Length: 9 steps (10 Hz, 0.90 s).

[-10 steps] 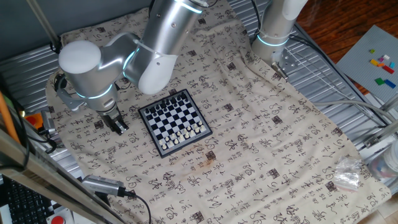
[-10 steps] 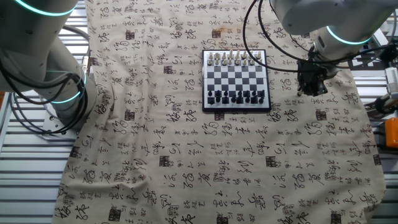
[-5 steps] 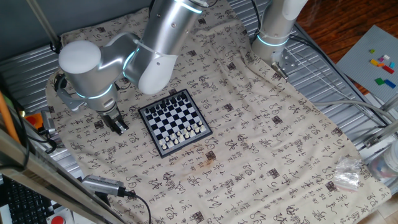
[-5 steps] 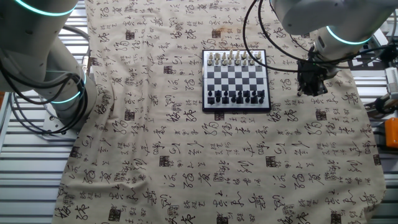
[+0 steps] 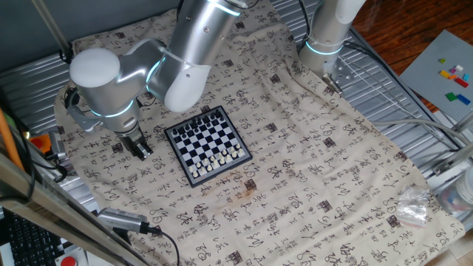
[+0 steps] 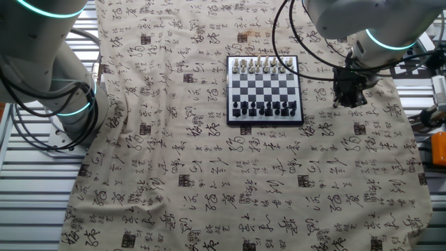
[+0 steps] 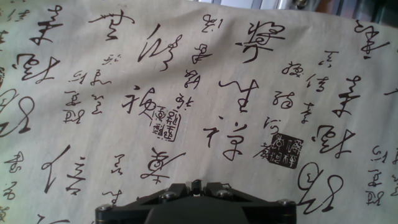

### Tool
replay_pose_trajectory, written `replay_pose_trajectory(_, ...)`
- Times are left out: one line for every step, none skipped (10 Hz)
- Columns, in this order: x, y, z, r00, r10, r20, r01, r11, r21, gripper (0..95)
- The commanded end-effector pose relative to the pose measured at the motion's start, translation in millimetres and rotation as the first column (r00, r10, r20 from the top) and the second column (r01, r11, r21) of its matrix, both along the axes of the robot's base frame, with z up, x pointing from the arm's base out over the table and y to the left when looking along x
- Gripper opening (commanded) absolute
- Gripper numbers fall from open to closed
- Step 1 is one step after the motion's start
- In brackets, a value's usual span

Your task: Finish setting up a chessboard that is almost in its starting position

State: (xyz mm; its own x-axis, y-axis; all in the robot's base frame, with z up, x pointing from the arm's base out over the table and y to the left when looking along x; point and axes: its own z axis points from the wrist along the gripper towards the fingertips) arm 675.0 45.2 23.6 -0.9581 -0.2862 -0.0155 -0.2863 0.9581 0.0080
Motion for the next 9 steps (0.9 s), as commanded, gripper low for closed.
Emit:
replay_pose_trajectory(0.2, 0.2, -0.9, 1.0, 0.0, 0.0, 0.0, 1.0, 0.0, 0.0)
replay_pose_trajectory(-8.0, -7.0, 58.4, 0.998, 0.0, -0.07, 0.0, 1.0, -0.007, 0.0)
replay_pose_trajectory(-8.0, -7.0, 58.5, 0.998, 0.0, -0.07, -0.001, 1.0, -0.007, 0.0)
replay_pose_trajectory(-8.1, -6.7, 58.8, 0.998, 0.004, -0.069, -0.005, 1.0, -0.004, 0.0)
replay_pose_trajectory(-8.6, -2.5, 61.5, 0.998, -0.003, -0.069, 0.003, 1.0, -0.002, 0.0)
replay_pose_trajectory(-10.2, 0.8, 67.3, 0.997, -0.007, -0.074, 0.006, 1.0, -0.006, 0.0)
replay_pose_trajectory(-12.6, 0.8, 72.0, 0.997, -0.006, -0.08, 0.006, 1.0, -0.006, 0.0)
replay_pose_trajectory(-17.6, 2.1, 78.6, 0.997, -0.007, -0.083, 0.006, 1.0, -0.006, 0.0)
replay_pose_trajectory(-26.0, 2.7, 82.2, 0.997, -0.003, -0.083, 0.003, 1.0, -0.005, 0.0)
